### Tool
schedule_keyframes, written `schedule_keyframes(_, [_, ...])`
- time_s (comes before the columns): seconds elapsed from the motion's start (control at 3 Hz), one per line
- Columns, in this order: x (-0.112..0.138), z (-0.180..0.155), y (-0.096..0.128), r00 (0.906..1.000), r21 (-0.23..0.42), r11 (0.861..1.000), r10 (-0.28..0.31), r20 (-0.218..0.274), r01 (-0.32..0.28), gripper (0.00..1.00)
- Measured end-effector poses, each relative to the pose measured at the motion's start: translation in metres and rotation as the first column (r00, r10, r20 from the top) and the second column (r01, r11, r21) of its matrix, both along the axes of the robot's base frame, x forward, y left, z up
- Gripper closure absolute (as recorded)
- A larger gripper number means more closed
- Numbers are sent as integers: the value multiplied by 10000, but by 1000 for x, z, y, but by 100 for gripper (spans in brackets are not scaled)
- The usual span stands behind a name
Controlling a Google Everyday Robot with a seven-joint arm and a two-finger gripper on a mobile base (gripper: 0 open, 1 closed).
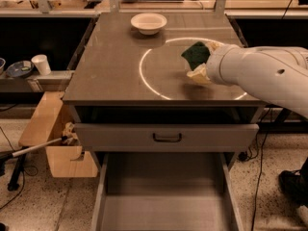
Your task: Pick sponge from middle drawer and place on counter
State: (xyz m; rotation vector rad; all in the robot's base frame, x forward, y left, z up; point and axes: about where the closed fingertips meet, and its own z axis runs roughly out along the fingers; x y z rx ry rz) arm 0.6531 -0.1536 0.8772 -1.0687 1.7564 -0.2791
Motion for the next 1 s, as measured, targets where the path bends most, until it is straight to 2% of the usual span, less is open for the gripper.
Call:
schedule_keyframes(0.33, [0,0,0,10000,0,10000,0,0,0,8])
schedule_keyframes(0.67, [0,0,0,10000,-1,10000,1,2,-1,0])
schedule_keyframes(1.0, [0,0,0,10000,-1,10000,1,2,-1,0])
